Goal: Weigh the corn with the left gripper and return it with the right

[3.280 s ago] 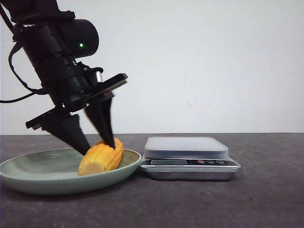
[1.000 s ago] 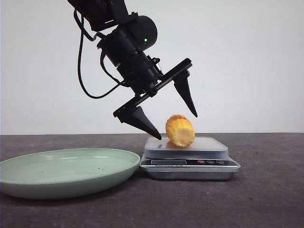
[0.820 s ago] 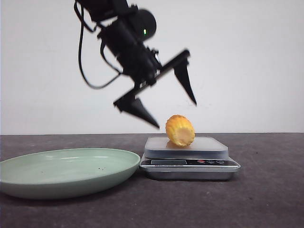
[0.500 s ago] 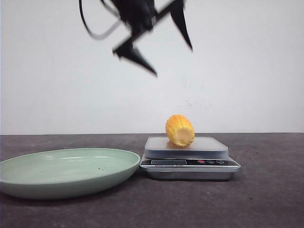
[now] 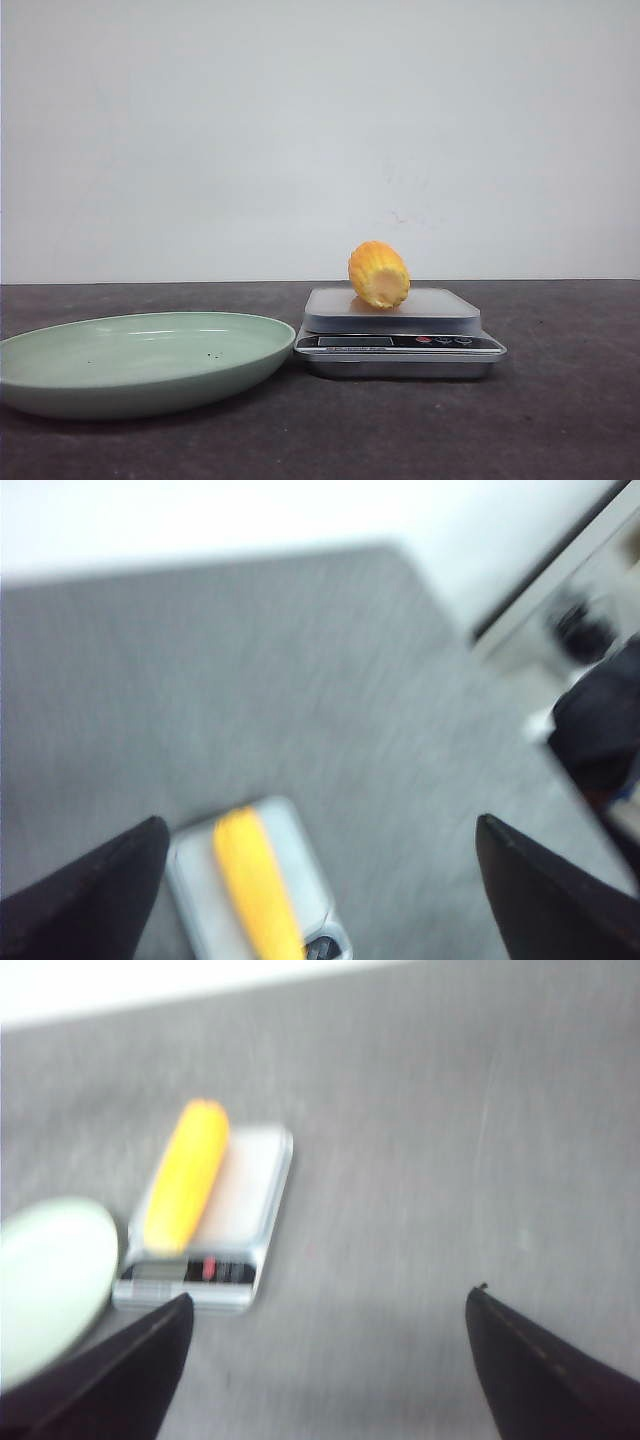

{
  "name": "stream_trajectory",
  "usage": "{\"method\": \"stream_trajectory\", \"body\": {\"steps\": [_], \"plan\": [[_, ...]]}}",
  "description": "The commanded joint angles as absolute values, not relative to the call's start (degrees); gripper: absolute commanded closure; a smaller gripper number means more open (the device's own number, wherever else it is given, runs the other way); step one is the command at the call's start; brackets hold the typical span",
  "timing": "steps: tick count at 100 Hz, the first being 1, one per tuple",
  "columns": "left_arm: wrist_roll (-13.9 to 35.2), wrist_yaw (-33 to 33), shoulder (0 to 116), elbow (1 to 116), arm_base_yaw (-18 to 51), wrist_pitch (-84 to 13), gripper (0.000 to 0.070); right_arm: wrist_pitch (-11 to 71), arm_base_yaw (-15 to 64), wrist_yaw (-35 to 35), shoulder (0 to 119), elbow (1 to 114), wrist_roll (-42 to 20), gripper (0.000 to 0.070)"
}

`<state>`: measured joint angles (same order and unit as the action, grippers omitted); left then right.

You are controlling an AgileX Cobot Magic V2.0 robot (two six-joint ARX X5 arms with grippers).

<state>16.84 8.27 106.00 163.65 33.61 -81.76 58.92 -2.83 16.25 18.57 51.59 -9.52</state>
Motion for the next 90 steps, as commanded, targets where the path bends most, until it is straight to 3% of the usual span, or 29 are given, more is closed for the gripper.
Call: {"method": "stream_trajectory", "body": {"steps": [1, 13, 28, 42, 54, 74, 90], "plan": [[14.9, 6.2, 103.0, 166.6, 34.0, -84.4, 0.0185, 57.8, -2.7, 16.3, 18.9, 52.1, -10.5, 0.0163], [12.4, 4.9, 95.9, 166.6, 34.0, -84.4, 0.0314, 55.8, -2.7, 17.2, 19.0, 52.1, -10.4, 0.0163], [12.3, 1.4, 87.2, 166.2, 34.0, -84.5, 0.0314, 50.0, -2.7, 21.7, 19.4, 52.1, -10.3, 0.0165], [12.7, 0.4, 79.5, 164.2, 34.0, -84.5, 0.0314, 40.7, -2.7, 26.8, 22.4, 52.1, -13.0, 0.0255], [12.9, 0.4, 72.6, 159.8, 34.0, -84.5, 0.0314, 33.6, -2.7, 30.3, 27.2, 52.1, -15.8, 0.0256], [12.3, -5.7, 60.5, 146.2, 34.0, -84.5, 0.0314, 28.3, 0.1, 30.0, 38.2, 52.1, -17.4, 0.0256], [11.6, -12.8, 51.7, 133.2, 34.0, -84.5, 0.0312, 25.4, 7.6, 26.7, 48.5, 52.1, -20.0, 0.0256]]}}
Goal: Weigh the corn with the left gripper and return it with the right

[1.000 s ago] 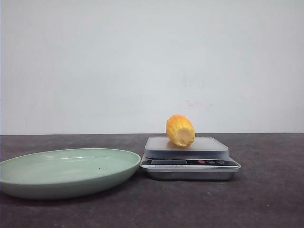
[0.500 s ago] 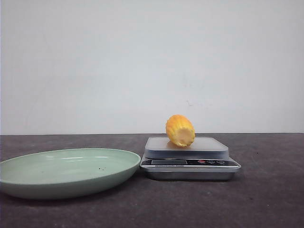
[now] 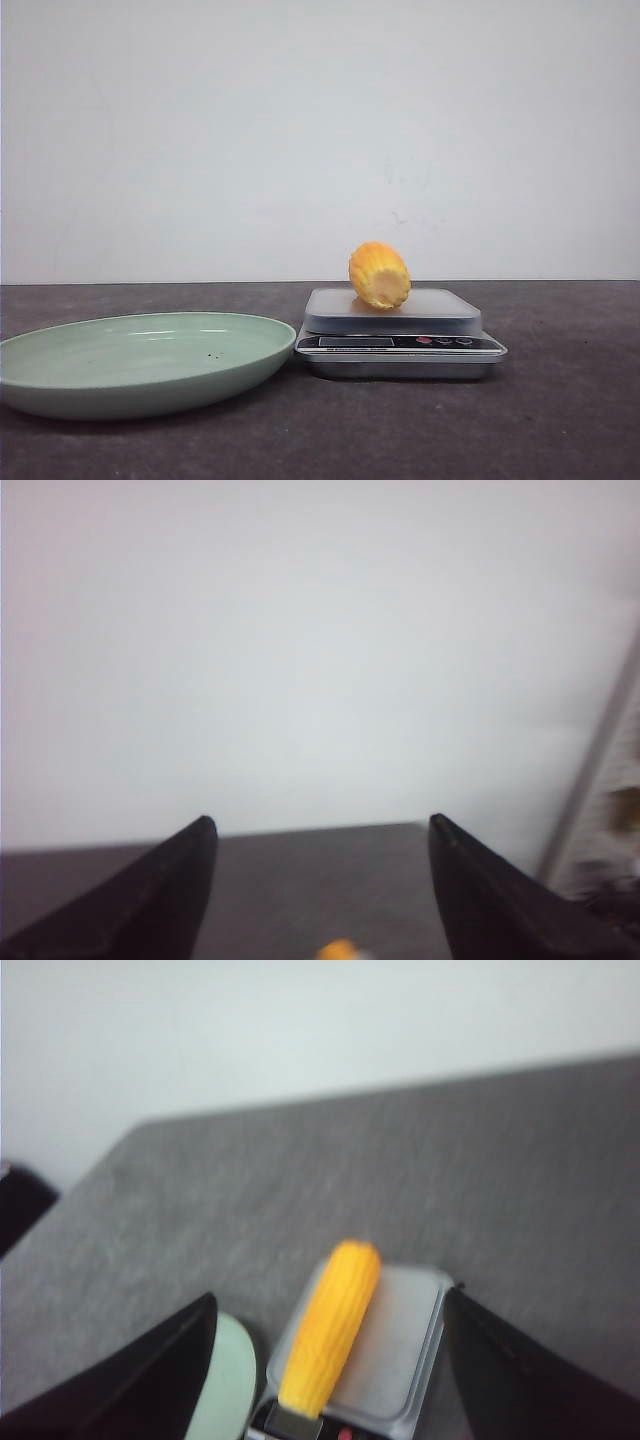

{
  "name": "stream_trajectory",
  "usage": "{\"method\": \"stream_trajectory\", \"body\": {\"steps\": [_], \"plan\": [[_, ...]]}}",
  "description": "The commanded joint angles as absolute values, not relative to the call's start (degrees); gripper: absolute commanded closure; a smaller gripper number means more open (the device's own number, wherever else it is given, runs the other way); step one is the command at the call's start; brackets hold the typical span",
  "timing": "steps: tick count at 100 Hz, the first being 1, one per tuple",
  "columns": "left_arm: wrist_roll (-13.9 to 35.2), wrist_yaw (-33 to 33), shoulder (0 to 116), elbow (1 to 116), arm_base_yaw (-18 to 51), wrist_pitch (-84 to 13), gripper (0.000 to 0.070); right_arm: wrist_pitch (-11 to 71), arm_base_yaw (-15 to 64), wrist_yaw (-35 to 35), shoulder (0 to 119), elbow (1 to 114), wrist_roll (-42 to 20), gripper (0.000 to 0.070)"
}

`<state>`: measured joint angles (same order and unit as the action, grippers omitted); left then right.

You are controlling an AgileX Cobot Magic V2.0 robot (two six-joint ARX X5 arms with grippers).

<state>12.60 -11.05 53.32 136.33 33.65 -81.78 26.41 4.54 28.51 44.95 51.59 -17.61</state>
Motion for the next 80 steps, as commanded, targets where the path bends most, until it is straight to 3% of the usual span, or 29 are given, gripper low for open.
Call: {"method": "stream_trajectory", "body": {"steps": [1, 42, 58, 71, 80], "plan": [[11.6, -12.9, 51.2, 132.4, 34.0, -84.5, 0.0312, 25.3, 8.3, 26.2, 49.1, 52.1, -20.2, 0.0256], [15.4, -12.9, 37.5, 109.8, 34.0, -84.5, 0.031, 18.6, 34.7, 2.7, 73.5, 57.6, -22.6, 0.0255], [13.5, -13.7, 35.8, 106.8, 34.0, -84.5, 0.031, 25.2, 37.3, 0.6, 84.9, 67.4, -23.4, 0.0254], [11.4, -14.2, 35.7, 105.7, 34.0, -84.5, 0.031, 35.0, 37.9, -5.7, 93.2, 76.3, -23.2, 0.0242], [11.3, -14.2, 35.7, 105.4, 34.0, -84.5, 0.031, 37.6, 37.9, -7.3, 97.4, 80.0, -23.2, 0.0237]]}}
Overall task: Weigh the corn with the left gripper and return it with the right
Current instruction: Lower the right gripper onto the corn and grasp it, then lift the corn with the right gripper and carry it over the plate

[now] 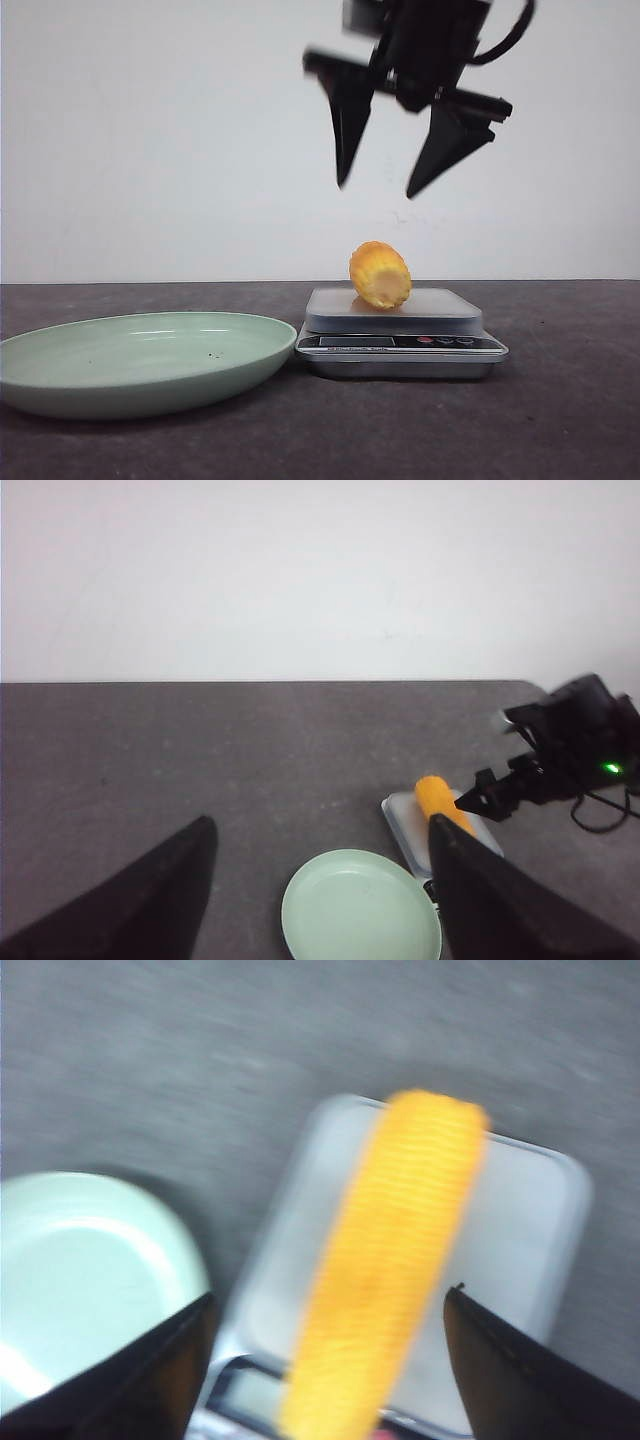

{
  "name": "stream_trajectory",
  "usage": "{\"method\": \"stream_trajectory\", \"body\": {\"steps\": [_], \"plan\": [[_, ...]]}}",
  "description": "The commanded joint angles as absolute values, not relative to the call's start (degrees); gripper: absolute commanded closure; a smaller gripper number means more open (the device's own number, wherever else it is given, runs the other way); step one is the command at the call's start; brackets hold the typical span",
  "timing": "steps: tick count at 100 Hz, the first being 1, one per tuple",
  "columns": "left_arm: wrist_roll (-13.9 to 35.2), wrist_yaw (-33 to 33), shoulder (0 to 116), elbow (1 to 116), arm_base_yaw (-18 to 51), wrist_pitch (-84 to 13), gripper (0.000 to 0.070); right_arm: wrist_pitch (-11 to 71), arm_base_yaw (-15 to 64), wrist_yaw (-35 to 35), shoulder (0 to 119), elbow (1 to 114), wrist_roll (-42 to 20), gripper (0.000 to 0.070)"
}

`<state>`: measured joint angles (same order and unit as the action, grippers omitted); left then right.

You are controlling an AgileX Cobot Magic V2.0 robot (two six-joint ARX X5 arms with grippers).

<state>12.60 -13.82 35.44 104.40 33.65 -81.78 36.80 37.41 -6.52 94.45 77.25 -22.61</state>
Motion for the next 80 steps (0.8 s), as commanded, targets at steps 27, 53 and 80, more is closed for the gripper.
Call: {"method": "stream_trajectory", "body": {"steps": [27, 53, 80], "plan": [[11.6, -15.1, 35.6, 105.3, 34.0, -84.5, 0.0307, 38.5, 37.1, -5.2, 104.8, 81.1, -27.9, 0.0241], [11.6, -15.9, 35.6, 105.3, 34.0, -84.5, 0.0307, 39.9, 37.1, -3.6, 106.1, 81.2, -29.3, 0.07], [11.6, -17.0, 35.6, 105.3, 34.0, -84.5, 0.0307, 41.7, 36.2, -4.6, 97.3, 86.7, -24.4, 0.07]]}}
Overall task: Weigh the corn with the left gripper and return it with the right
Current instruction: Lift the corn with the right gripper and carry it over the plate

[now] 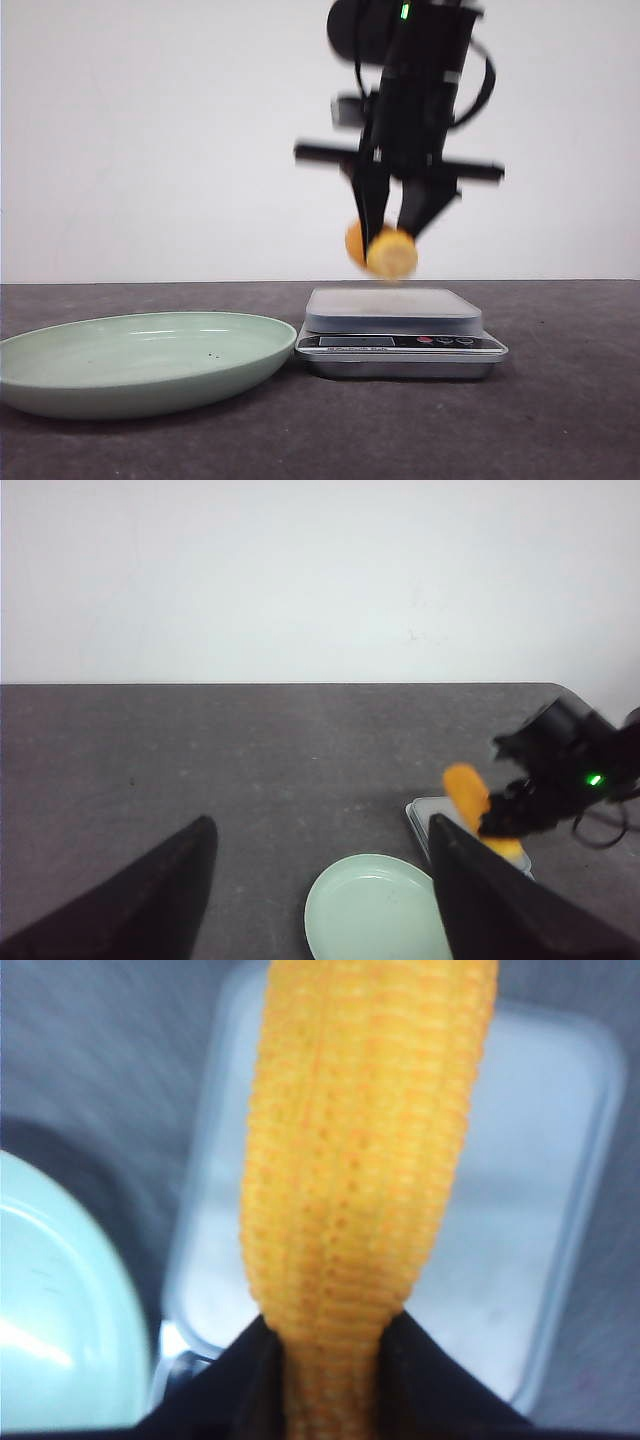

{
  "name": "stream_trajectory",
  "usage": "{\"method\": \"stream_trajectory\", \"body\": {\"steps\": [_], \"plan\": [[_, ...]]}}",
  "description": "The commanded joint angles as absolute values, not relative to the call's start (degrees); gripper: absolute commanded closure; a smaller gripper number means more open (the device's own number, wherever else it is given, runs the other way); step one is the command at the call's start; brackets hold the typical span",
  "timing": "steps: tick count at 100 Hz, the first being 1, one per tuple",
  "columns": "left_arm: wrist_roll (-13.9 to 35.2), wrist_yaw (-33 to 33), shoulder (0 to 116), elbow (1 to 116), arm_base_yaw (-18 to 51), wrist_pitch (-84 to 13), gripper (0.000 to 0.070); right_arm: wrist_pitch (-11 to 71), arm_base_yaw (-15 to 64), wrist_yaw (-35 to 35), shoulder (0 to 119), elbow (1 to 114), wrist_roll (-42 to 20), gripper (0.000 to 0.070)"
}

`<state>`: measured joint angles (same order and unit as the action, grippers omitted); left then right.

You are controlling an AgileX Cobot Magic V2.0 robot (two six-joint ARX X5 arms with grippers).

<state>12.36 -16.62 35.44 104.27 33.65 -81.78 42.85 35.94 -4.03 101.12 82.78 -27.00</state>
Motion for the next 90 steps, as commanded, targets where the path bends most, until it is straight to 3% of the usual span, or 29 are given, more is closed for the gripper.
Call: {"method": "stream_trajectory", "body": {"steps": [1, 32, 46, 90], "plan": [[11.6, -17.0, 35.6, 105.3, 34.0, -84.5, 0.0307, 41.6, 36.2, -4.6, 96.6, 87.3, -24.3, 0.07], [11.4, -21.6, 35.6, 104.0, 34.0, -84.5, 0.0307, 39.9, 41.6, -3.3, 90.2, 100.9, -24.8, 0.07], [11.2, -21.6, 35.6, 103.1, 34.2, -84.5, 0.0307, 39.1, 45.5, -3.0, 90.7, 101.6, -28.2, 0.07], [11.2, -21.6, 35.6, 102.5, 34.2, -84.4, 0.0307, 40.5, 53.6, 1.3, 110.2, 101.6, -36.5, 0.07]]}}
